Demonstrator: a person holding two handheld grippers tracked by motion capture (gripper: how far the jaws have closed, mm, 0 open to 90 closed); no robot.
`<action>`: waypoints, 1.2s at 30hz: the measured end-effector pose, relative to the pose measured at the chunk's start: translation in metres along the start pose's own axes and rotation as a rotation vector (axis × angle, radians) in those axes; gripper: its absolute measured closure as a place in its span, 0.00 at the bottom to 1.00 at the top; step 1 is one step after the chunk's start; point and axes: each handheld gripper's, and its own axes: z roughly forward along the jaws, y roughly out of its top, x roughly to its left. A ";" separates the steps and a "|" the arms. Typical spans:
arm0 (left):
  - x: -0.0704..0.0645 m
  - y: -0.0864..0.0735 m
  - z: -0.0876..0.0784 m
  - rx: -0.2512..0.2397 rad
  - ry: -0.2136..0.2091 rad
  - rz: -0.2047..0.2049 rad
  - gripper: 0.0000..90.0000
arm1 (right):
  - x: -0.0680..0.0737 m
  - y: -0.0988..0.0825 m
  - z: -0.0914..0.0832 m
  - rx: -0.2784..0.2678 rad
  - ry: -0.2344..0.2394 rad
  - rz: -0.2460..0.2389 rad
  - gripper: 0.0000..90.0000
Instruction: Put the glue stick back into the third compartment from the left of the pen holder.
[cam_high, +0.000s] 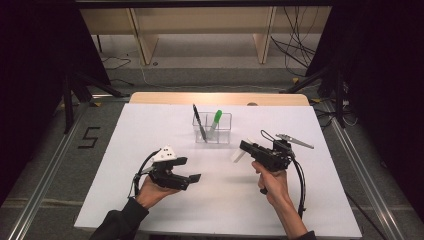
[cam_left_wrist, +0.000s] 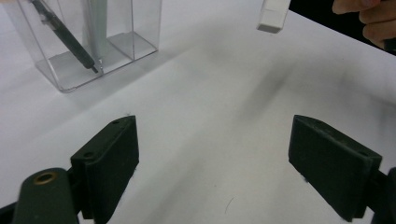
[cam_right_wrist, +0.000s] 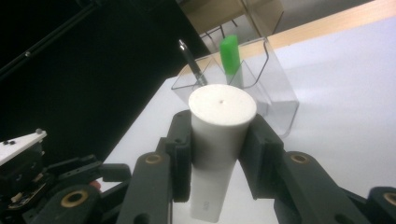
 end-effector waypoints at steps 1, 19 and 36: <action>0.001 -0.001 -0.001 -0.004 0.003 -0.003 0.18 | 0.000 0.002 0.001 -0.002 -0.001 -0.005 0.75; 0.007 -0.012 -0.019 -0.025 0.031 -0.047 0.18 | 0.000 0.033 0.022 -0.020 -0.043 -0.057 0.75; 0.009 -0.020 -0.032 -0.046 0.042 -0.065 0.18 | 0.005 0.058 0.044 -0.027 -0.075 -0.087 0.75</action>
